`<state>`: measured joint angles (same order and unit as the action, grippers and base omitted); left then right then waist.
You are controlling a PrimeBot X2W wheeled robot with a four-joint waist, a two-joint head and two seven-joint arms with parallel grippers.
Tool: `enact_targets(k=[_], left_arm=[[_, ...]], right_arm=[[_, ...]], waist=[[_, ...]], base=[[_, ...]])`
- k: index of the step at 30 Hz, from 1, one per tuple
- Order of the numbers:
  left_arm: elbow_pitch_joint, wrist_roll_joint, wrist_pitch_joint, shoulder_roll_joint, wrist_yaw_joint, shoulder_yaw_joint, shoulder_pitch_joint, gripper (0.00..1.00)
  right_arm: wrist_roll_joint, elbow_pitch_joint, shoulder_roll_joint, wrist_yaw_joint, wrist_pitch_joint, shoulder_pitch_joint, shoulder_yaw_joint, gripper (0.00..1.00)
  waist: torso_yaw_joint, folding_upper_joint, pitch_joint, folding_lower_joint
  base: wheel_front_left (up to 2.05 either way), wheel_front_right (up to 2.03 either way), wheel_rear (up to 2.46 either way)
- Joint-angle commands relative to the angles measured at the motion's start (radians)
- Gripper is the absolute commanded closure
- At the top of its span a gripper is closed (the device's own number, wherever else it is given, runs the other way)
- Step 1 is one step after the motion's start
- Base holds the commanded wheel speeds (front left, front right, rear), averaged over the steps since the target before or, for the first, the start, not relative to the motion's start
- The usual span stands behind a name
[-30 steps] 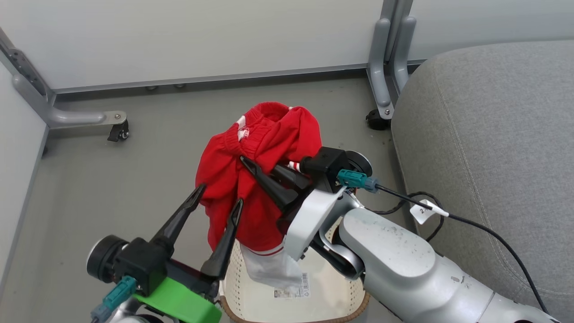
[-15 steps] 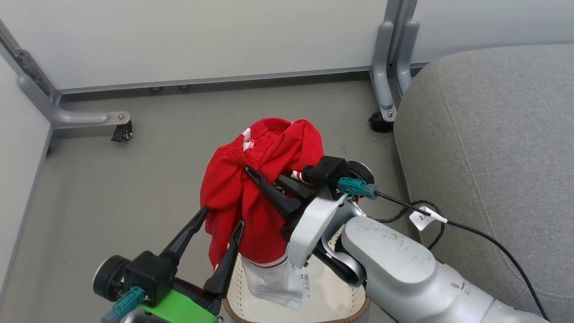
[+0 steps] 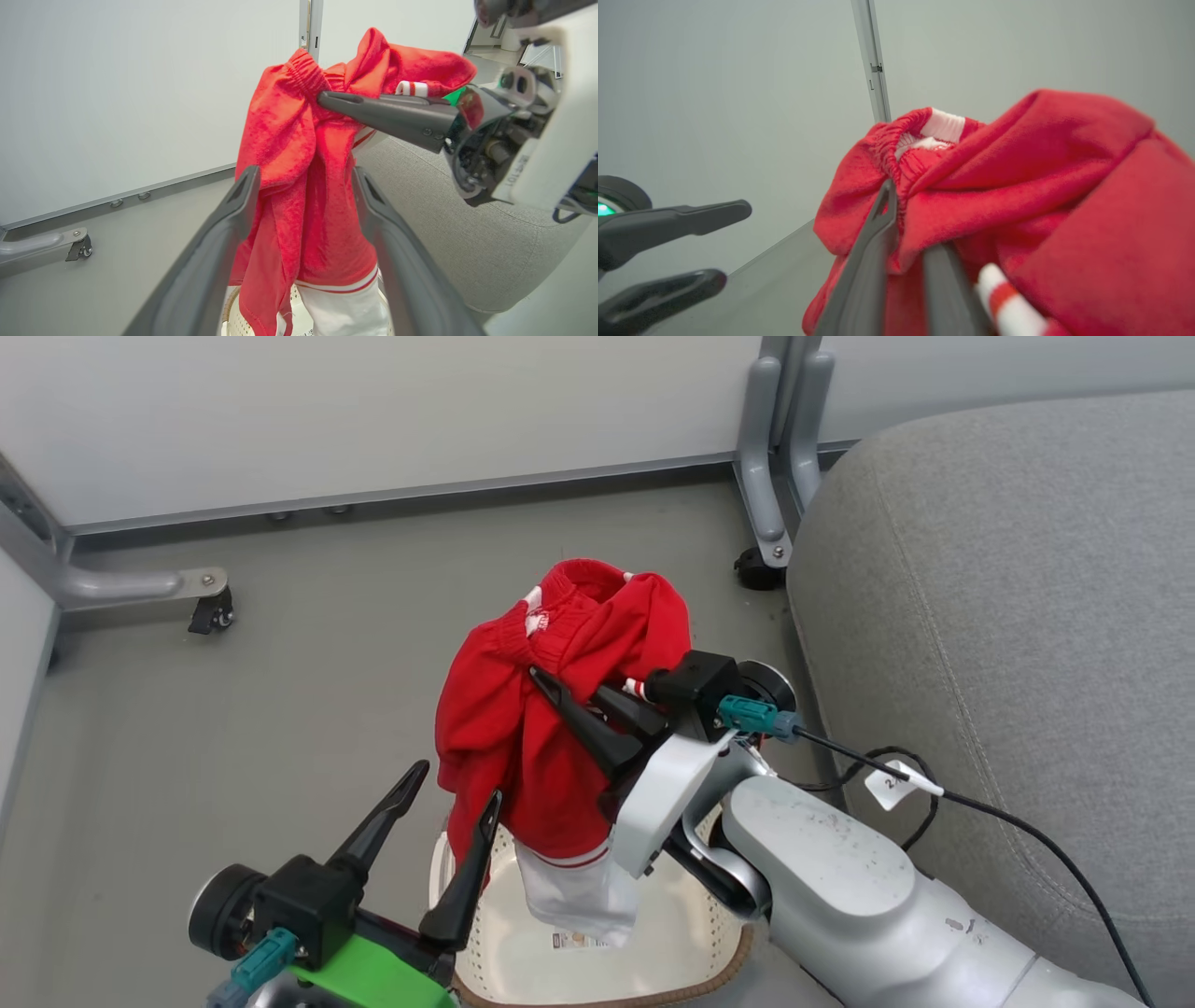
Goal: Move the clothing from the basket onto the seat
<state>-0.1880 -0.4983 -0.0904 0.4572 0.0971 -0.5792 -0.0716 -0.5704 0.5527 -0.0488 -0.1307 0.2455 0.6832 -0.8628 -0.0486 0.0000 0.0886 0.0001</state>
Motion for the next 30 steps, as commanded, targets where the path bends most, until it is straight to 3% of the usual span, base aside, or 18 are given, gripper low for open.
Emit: enact_targets(k=[1,8,21,30], left_arm=[[0.007,0.002,-0.006,0.004,-0.001,0.004,-0.022,0.0],[0.013,0.01,-0.003,0.013,-0.013,-0.003,-0.046,0.0],[-0.035,0.038,0.055,0.049,-0.024,-0.026,-0.078,0.0],[-0.086,0.063,0.095,0.071,-0.028,-0.037,-0.126,0.0]], right_arm=[[0.004,0.006,-0.003,0.0,0.009,-0.001,0.016,1.0],[0.042,0.012,-0.003,0.0,0.016,-0.019,0.08,1.0],[0.09,-0.058,-0.002,0.0,0.021,-0.068,0.221,1.0],[0.148,-0.103,-0.004,0.0,0.021,-0.107,0.382,1.0]], waist=[[-0.037,0.0,0.024,-0.0001],[-0.138,0.0,0.062,-0.0001],[-0.387,0.0,0.141,-0.0001],[-0.477,0.0,0.205,-0.0001]], base=[[0.0,0.0,0.0],[0.0,0.0,0.0],[0.0,0.0,0.0],[0.0,0.0,0.0]])
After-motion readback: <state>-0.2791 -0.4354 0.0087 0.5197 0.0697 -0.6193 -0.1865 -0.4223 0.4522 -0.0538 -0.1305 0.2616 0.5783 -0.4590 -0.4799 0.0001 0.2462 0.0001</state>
